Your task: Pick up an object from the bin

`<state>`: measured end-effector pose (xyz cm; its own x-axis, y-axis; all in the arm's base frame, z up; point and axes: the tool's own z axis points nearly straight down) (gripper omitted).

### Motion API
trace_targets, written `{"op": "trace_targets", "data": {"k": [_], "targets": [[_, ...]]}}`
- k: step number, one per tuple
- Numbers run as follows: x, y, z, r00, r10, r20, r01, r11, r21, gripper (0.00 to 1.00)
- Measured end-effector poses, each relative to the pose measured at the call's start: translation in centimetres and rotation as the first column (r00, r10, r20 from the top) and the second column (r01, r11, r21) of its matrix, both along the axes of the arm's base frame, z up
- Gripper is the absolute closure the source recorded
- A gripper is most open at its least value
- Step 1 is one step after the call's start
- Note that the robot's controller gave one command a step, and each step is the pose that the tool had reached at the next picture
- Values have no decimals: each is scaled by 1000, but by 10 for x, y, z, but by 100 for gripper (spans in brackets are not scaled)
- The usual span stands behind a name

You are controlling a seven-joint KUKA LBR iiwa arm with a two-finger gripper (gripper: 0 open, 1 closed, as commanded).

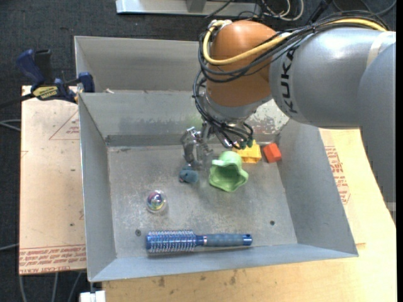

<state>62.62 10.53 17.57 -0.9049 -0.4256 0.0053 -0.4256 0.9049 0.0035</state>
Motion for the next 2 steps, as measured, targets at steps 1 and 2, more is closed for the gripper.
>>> {"op": "trace_targets", "data": {"k": [1, 2], "targets": [[2, 0, 5, 1000, -1, 8, 1, 1000, 1, 0], [1, -8, -100, 951, 310, 3, -310, 951, 1, 0]]}}
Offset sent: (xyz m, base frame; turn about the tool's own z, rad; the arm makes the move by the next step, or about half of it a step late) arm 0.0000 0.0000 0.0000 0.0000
